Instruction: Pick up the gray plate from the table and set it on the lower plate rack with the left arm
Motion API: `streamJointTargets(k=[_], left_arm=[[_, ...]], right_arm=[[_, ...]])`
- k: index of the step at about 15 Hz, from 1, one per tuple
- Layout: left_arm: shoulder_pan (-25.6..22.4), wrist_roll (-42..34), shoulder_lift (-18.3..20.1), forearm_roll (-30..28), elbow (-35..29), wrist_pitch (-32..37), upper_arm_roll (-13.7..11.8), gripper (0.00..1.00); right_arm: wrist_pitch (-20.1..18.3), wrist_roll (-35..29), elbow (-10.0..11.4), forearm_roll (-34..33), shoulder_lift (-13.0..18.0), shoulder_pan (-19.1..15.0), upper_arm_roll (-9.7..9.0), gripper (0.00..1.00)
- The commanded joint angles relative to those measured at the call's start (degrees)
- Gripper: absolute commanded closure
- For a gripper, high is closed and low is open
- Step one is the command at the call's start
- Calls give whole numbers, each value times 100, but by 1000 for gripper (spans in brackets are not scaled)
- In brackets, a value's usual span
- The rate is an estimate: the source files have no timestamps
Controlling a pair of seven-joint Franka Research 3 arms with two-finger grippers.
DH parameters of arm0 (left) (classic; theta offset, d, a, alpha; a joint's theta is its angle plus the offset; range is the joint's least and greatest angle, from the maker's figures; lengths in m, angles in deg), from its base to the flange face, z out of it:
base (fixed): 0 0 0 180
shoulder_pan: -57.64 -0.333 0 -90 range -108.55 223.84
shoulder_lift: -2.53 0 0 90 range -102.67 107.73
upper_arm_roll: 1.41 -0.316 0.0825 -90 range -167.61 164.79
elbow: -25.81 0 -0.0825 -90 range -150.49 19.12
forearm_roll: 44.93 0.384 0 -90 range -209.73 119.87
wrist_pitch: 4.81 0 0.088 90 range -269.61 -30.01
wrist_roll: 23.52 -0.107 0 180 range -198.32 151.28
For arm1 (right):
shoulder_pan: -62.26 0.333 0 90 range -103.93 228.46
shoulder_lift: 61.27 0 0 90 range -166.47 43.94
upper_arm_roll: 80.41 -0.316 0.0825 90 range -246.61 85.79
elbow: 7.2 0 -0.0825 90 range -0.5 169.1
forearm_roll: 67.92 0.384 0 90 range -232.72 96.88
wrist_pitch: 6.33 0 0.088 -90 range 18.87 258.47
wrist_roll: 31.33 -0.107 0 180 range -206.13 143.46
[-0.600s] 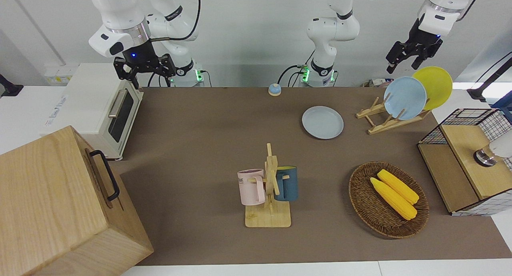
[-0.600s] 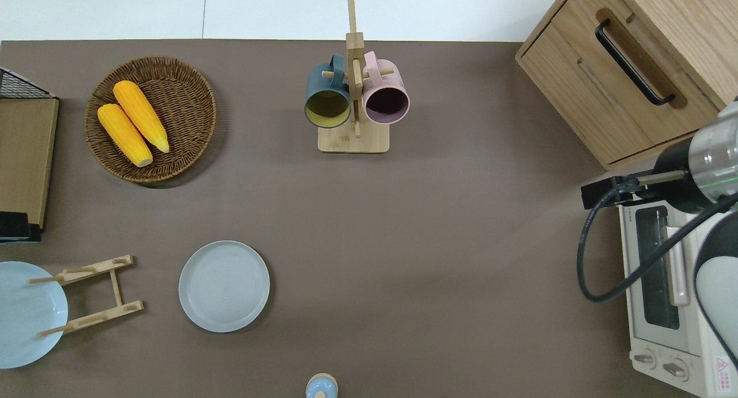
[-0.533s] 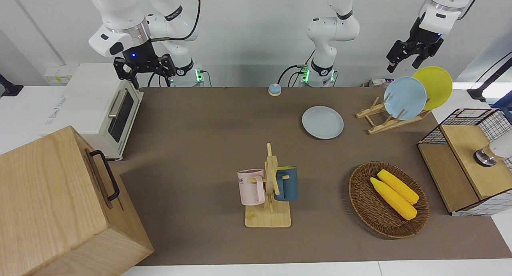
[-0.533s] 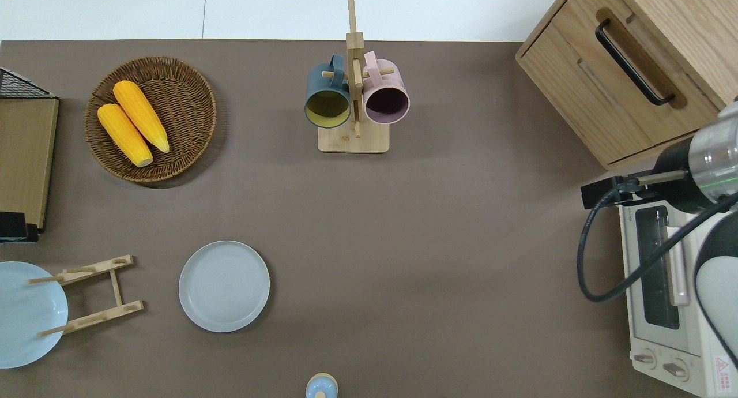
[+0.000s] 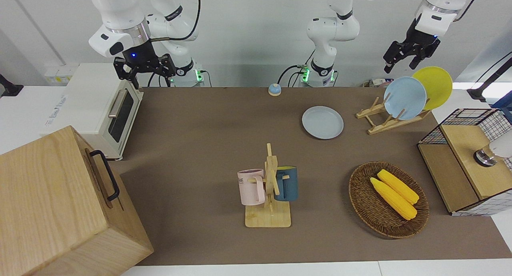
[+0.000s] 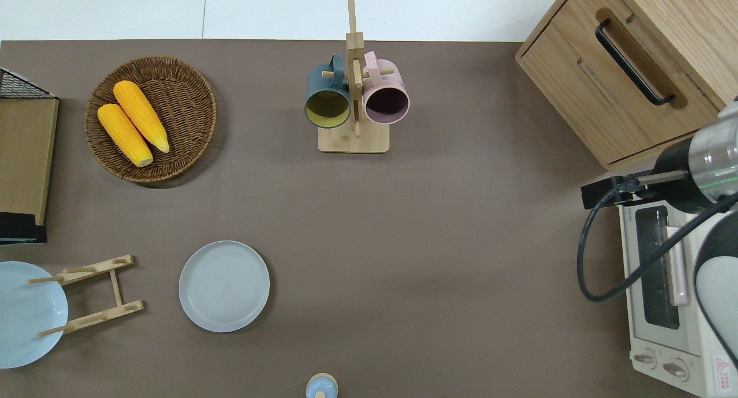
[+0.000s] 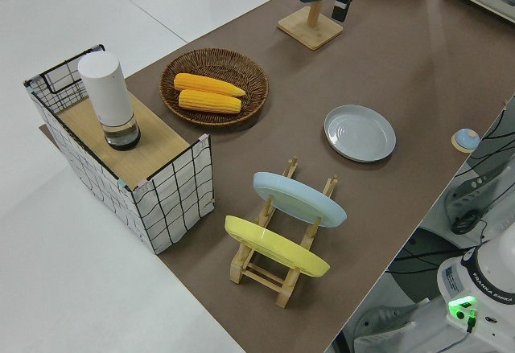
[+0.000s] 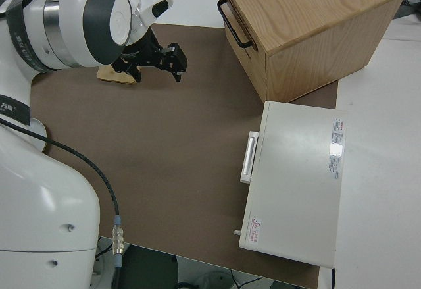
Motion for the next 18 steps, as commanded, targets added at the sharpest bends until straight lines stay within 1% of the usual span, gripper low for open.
streamJointTargets(k=[1,8,10,14,16,17,18], left_arm=[[-3,-40,-7,-26,35,108,-41,9],[15,38,-25,-26,-149,73,-58,9],[32,65,-16,-26,-341,-76,12,9],[94,285,492,-26,-1640,-1146,117,9],[103,276,756,-26,-2369,-1735,231,9],[94,276,905,-26,-2764,-2060,328,9],[94,285,968,-26,-3099,-2359,346,9]], right_arm=[[-94,-80,-60,-19,10,-149,-138,17],[-94,-80,-60,-11,10,-149,-138,17],[-94,-80,-60,-11,10,-149,-138,17],[-94,-80,-60,-11,10,-149,-138,17],[-94,-80,-60,-11,10,-149,-138,17],[-94,-80,-60,-19,10,-149,-138,17],[-94,-80,-60,-19,10,-149,-138,17]])
